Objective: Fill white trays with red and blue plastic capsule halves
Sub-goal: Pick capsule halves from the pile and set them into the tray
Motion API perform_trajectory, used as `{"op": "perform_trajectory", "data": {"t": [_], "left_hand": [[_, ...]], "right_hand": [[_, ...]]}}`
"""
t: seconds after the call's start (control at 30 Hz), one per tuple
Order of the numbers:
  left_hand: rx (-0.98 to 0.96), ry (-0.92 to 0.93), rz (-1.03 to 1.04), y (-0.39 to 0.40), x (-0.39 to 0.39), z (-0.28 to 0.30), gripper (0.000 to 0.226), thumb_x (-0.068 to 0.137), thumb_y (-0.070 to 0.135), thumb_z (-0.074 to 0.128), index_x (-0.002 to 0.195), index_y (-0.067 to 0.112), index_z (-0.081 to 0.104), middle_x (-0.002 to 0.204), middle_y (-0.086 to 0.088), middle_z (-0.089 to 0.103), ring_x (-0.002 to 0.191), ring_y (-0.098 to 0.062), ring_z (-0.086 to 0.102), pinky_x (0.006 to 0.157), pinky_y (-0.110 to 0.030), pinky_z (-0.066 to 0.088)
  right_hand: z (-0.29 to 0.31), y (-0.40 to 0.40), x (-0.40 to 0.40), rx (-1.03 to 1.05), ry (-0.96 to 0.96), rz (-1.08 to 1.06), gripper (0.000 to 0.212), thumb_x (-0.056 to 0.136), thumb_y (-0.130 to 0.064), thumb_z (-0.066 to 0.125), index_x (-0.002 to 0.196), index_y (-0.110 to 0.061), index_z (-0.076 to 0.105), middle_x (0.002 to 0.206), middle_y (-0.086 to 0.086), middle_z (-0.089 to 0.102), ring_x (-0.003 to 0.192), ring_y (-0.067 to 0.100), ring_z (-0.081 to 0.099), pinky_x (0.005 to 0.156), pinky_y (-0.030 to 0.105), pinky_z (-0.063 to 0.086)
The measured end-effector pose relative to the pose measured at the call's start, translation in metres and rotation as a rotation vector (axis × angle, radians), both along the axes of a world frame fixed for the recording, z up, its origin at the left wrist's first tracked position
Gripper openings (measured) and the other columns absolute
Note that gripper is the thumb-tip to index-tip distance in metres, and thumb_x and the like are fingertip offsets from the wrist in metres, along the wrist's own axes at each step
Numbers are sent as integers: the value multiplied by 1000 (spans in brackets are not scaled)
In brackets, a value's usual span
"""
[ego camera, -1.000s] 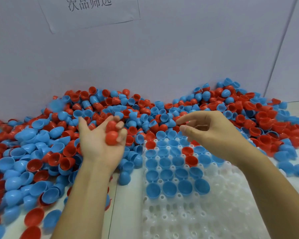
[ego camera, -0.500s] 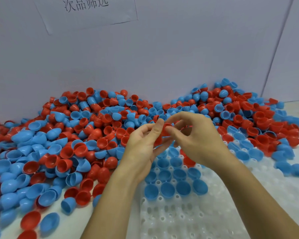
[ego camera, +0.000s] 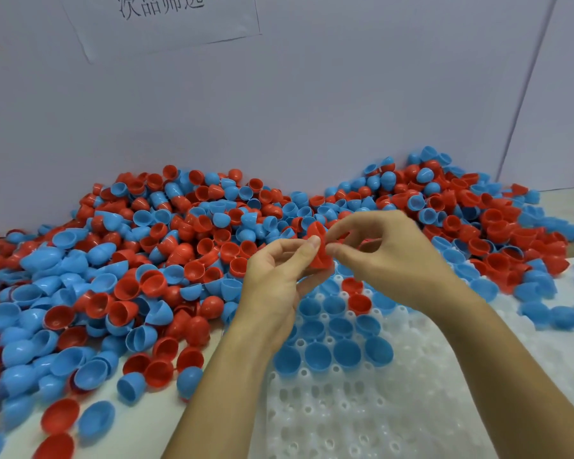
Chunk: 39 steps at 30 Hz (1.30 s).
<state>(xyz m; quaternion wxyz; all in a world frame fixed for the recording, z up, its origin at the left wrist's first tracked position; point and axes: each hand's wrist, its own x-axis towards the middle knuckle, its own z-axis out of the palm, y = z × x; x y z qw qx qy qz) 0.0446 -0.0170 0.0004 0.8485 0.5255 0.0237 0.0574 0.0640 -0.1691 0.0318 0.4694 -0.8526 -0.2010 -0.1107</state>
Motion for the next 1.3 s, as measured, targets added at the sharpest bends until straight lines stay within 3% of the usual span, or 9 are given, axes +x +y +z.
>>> {"op": "perform_trajectory", "data": {"t": [0.07,0.2,0.37,0.6,0.77,0.87,1.03,1.17,1.3], "left_hand": [[74,-17,7,-4,-5,-3,13,89,14,70,84,2,67,78,-10,74,77,-18,74,73,-28,60],[165,-62,13,-10,-16,-4,17,87,17,73,84,0,68,80,-12,73,78,-23,74,72,-28,60],[205,-79,48,-14,-29,-1,27,75,30,75,81,4,70,79,-12,72,78,-21,74,71,-28,60],[219,-74,-10,-18,-44,-2,33,73,36,74,87,6,71,82,-10,76,81,-23,76,71,-25,60],[301,-10,55,-16,-34,-2,19,89,29,72,86,11,70,73,0,74,73,-19,75,69,-24,59],[329,-12,82,-15,-27,-2,16,94,24,70,85,11,70,69,2,73,70,-17,74,68,-23,59],[355,12,78,-18,-19,-2,15,95,22,68,83,13,70,69,1,72,72,-17,74,68,-23,59],[375,16,92,-16,-15,-3,14,96,19,67,85,12,71,71,0,72,71,-16,74,66,-21,59],[463,28,134,-7,-10,-6,15,96,19,66,83,15,74,75,2,74,76,-11,73,65,-19,58]], "right_hand": [[1,-1,-3,-105,22,43,11,86,-20,74,91,-30,73,69,-5,71,64,15,70,69,35,60],[3,-2,-7,-100,26,23,19,84,-8,69,93,-24,68,65,-6,68,56,9,68,62,26,59],[1,-5,-14,-174,17,50,8,86,-19,72,90,-25,75,66,-10,64,56,-3,56,58,14,44],[9,-21,-26,-175,94,126,6,88,-18,73,87,-23,73,70,-6,73,59,8,72,64,28,59],[21,-57,-22,-433,227,-34,6,82,-29,79,79,-28,74,60,-11,70,52,-1,65,51,20,49],[21,-66,-23,-664,409,-45,10,74,-39,84,72,-36,76,59,-10,70,50,-1,59,56,23,48],[7,-40,-23,-860,497,-51,11,76,-23,82,80,-28,73,71,-7,70,53,2,57,50,19,40],[4,-32,-21,-879,482,-88,12,77,-11,78,85,-20,75,98,-1,72,74,14,62,58,24,50],[9,-33,-20,-875,542,-96,17,78,-18,81,95,-16,79,98,3,76,90,21,71,83,36,61]]}}
